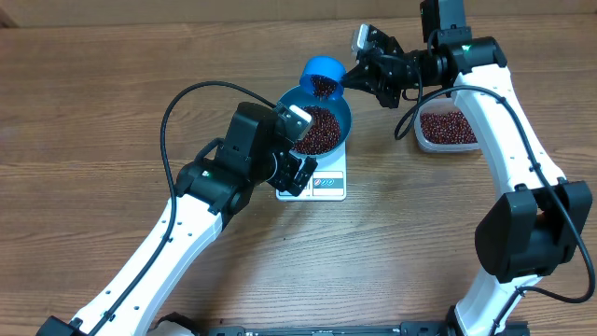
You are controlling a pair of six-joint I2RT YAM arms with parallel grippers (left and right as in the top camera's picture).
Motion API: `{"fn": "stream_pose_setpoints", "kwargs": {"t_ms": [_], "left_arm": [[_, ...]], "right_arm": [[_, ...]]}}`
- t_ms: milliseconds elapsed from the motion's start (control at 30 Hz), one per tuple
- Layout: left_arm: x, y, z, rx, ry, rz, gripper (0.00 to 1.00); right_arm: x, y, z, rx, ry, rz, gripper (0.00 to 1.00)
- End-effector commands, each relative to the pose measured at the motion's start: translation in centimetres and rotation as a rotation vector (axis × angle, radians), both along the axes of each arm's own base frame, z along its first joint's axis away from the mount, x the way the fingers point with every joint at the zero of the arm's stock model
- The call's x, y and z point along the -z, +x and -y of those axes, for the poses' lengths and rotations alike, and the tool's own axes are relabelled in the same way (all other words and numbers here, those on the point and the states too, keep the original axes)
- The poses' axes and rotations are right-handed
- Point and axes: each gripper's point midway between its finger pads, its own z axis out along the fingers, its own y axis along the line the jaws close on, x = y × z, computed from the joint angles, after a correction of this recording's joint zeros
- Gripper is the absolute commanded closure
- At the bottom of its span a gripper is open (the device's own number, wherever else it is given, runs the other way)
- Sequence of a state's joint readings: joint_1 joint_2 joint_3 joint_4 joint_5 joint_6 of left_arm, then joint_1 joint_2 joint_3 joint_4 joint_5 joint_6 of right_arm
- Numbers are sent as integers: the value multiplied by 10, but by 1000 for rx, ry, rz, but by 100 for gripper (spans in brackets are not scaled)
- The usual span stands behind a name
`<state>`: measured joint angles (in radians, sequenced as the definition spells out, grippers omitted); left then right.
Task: Scoop item into bowl and weigh 150g on scale
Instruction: 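Hold the scoop tilted over the bowl, trickling beans in slowly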
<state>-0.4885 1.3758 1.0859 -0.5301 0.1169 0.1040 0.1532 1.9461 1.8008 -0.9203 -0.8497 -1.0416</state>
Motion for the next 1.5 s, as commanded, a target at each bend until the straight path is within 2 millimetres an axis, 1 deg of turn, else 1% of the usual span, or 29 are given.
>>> {"fn": "stream_pose_setpoints", "kwargs": {"t_ms": [0, 733, 967, 1133, 1233, 1400, 1467], "left_arm": [[0, 0, -1, -11, -13, -6, 0], [0, 0, -1, -11, -14, -6, 1], [0, 0, -1, -11, -13, -6, 0], [0, 0, -1, -11, -13, -7, 0], [0, 0, -1, -11, -13, -6, 1], [0, 0, -1, -11, -13, -6, 0], [0, 0, -1, -11, -13, -6, 1]], "right_arm": [[-31, -4, -4, -25, 26, 78, 96], [-31, -4, -4, -25, 26, 79, 96], [-29, -6, -4, -18, 27, 52, 96], [-29, -7, -4, 41, 53, -40, 96], [-31, -8, -5, 92, 87, -132, 96], [-36, -11, -9, 194, 171, -345, 96], [-36, -11, -9, 222, 182, -390, 96]]}}
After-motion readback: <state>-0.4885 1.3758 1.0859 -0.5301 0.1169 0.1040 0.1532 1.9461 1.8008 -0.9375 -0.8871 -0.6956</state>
